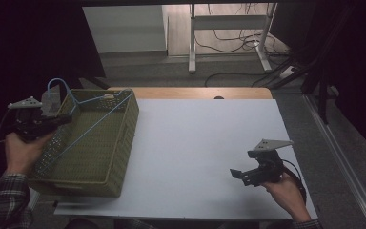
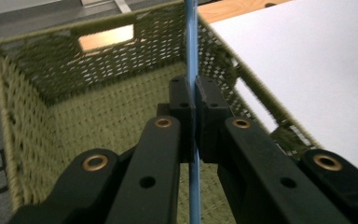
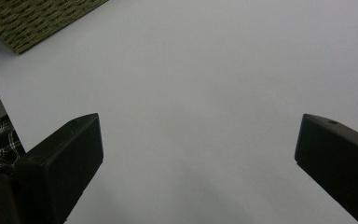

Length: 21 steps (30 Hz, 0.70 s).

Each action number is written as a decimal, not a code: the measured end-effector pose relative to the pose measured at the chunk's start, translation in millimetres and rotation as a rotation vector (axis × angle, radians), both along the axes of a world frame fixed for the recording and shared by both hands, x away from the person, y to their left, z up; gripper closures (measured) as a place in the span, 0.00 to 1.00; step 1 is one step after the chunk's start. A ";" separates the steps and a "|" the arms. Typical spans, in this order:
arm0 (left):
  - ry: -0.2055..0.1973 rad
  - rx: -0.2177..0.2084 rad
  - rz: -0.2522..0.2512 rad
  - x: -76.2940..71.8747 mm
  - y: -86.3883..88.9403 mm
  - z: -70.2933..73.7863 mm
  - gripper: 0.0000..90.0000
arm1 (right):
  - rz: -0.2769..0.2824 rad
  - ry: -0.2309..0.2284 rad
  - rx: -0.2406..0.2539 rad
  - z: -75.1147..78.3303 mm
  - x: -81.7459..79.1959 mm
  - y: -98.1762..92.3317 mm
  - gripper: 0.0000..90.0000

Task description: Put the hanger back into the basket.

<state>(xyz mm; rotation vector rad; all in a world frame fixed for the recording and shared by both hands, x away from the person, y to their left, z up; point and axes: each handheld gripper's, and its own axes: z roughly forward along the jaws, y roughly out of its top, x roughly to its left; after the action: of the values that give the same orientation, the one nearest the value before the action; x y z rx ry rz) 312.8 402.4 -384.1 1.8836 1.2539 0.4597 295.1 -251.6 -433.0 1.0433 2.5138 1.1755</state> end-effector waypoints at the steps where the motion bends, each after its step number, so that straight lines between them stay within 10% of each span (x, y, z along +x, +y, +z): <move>1: 0.000 -0.005 0.007 0.0 2.1 -3.5 0.97 | 0.000 0.000 0.000 -0.6 0.2 -0.1 0.01; 14: 0.036 -0.034 0.051 3.9 16.0 -32.7 0.97 | 0.012 0.025 -0.034 -9.7 1.4 1.6 0.02; 21: 0.138 0.000 0.067 18.0 11.7 -61.7 0.97 | 0.023 0.030 -0.049 -14.6 1.0 3.7 0.02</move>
<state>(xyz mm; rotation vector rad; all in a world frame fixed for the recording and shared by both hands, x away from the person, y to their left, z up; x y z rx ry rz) 330.8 414.1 -445.8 1.9039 1.4111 0.3700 296.1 -247.9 -447.7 1.0307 2.5697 1.1068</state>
